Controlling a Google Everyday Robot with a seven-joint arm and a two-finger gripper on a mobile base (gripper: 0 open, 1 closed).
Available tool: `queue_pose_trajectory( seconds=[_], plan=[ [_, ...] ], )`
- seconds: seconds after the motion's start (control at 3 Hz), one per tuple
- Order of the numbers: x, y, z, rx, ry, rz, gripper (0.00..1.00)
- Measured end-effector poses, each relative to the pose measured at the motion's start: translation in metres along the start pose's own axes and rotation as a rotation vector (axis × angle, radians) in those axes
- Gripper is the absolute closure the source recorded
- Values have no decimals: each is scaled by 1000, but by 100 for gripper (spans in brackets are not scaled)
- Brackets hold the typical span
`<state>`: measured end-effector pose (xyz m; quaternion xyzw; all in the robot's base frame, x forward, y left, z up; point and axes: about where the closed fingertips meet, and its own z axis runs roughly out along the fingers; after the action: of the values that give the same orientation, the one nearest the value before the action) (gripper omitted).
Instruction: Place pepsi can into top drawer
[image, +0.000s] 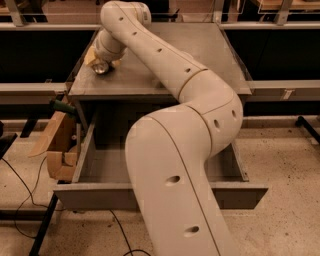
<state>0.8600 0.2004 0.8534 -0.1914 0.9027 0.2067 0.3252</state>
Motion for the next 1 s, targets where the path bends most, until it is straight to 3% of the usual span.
queue_pose_trajectory(
  seconds=[0.33,0.67,1.0],
  plan=[
    [1,-7,-4,33,2,-5,80],
    [5,-16,-11,63,-1,-6,100],
    [13,-35,-57,47,-66,-25,100]
  ],
)
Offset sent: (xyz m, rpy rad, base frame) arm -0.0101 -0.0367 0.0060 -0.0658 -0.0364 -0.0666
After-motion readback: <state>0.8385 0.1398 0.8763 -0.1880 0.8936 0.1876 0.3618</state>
